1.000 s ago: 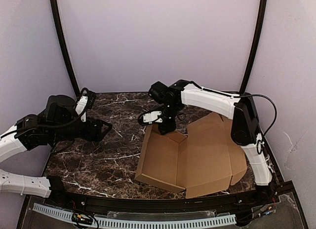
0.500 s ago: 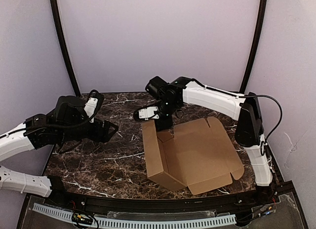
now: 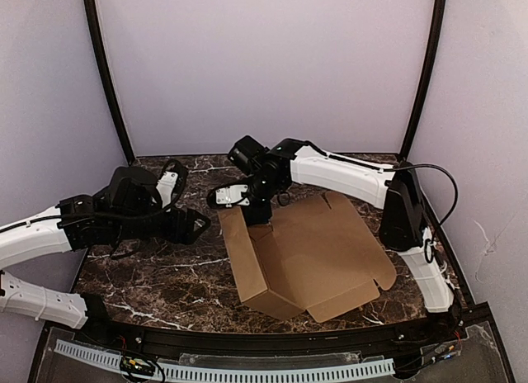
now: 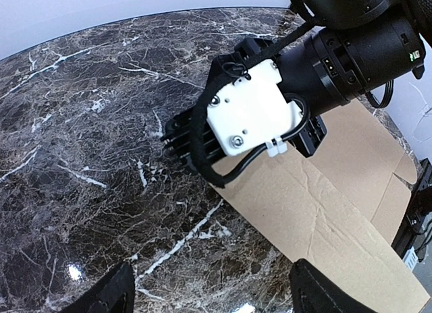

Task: Fold the paper box

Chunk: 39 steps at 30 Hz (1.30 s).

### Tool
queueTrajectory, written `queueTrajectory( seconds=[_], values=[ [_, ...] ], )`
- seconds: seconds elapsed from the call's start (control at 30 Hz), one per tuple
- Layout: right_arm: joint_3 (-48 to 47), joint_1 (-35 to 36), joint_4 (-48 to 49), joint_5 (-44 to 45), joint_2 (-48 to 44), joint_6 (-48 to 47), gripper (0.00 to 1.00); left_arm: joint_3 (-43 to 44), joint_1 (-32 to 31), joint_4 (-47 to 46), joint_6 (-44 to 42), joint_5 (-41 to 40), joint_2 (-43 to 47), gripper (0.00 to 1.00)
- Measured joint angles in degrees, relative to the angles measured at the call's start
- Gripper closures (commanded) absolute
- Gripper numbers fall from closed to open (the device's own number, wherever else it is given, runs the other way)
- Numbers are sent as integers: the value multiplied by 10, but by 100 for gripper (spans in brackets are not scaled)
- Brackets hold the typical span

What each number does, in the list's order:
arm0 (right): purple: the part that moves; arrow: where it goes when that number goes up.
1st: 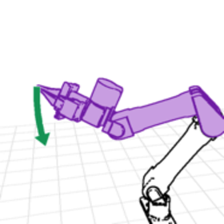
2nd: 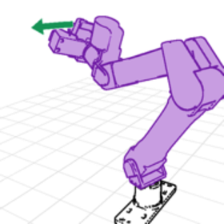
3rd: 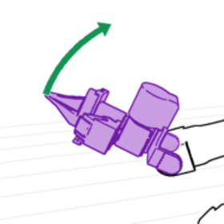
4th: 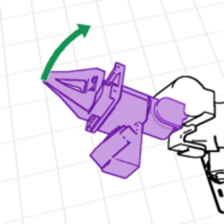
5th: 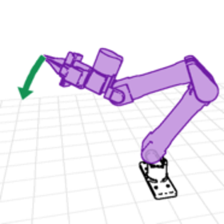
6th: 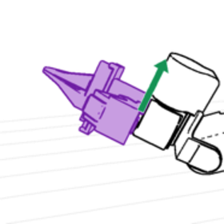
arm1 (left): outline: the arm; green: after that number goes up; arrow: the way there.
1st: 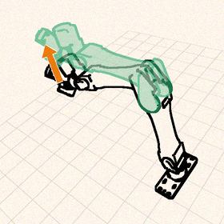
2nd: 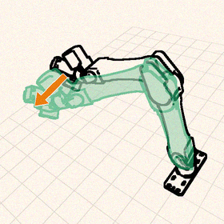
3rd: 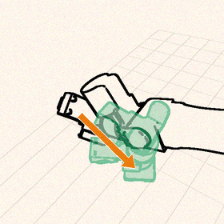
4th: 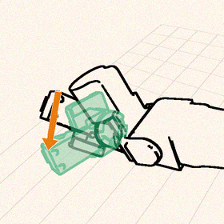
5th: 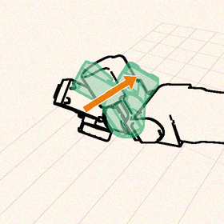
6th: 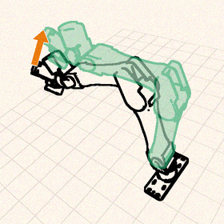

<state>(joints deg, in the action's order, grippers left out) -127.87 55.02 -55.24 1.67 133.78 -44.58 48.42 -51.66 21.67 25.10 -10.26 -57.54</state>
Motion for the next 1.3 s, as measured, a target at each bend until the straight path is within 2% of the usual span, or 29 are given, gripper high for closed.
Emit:
queueTrajectory(
  seconds=[0.37,0.57,0.87,1.07,1.3],
  values=[
    [56,-17,18,56,-62,9,26,0,0,-22,2,12,-21,21],
    [118,-26,37,101,-138,15,25,6,0,-24,2,21,-42,21],
    [231,-66,78,121,-248,55,20,41,0,-35,-5,36,-75,21],
    [303,-83,116,74,-323,136,19,51,0,-43,-7,41,-95,22],
    [407,-90,181,-48,-432,277,21,58,0,-58,-7,54,-118,23]
  ],
)
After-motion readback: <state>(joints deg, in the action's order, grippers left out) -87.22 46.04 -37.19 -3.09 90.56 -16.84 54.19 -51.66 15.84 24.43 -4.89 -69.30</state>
